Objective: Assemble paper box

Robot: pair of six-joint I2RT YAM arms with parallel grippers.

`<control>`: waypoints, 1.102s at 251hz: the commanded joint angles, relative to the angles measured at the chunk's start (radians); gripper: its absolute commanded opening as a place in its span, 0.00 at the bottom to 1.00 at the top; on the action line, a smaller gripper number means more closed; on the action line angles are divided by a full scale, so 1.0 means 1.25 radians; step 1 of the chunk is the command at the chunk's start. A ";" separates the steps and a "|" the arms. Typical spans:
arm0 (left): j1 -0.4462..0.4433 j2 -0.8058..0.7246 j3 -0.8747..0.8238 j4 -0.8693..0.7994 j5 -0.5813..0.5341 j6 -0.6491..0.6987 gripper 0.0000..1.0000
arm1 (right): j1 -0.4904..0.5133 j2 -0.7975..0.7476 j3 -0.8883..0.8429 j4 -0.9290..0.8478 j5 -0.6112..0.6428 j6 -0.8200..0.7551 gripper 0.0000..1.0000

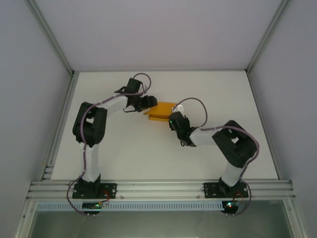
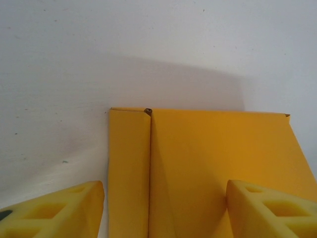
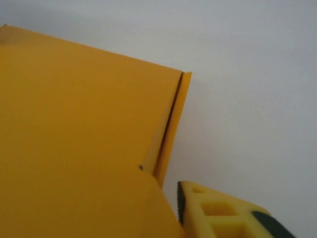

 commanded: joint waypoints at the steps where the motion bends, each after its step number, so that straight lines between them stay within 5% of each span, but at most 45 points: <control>1: -0.001 0.018 -0.036 -0.003 -0.024 -0.006 0.62 | 0.014 -0.072 -0.024 -0.110 -0.019 -0.005 0.39; 38: -0.001 0.019 -0.062 0.025 -0.017 -0.014 0.60 | 0.018 -0.191 -0.055 -0.222 -0.117 0.018 0.63; 75: 0.000 0.021 -0.084 0.046 -0.034 -0.019 0.54 | 0.003 -0.309 -0.110 -0.260 -0.199 0.038 0.99; 144: 0.031 0.045 -0.153 0.120 0.014 -0.077 0.40 | -0.126 -0.361 -0.087 -0.254 -0.364 0.071 0.99; 214: 0.090 0.052 -0.255 0.255 0.177 -0.120 0.36 | -0.230 -0.164 0.109 -0.338 -0.519 0.160 0.99; 276: 0.118 0.056 -0.306 0.312 0.204 -0.138 0.36 | -0.265 0.035 0.279 -0.352 -0.702 0.254 0.99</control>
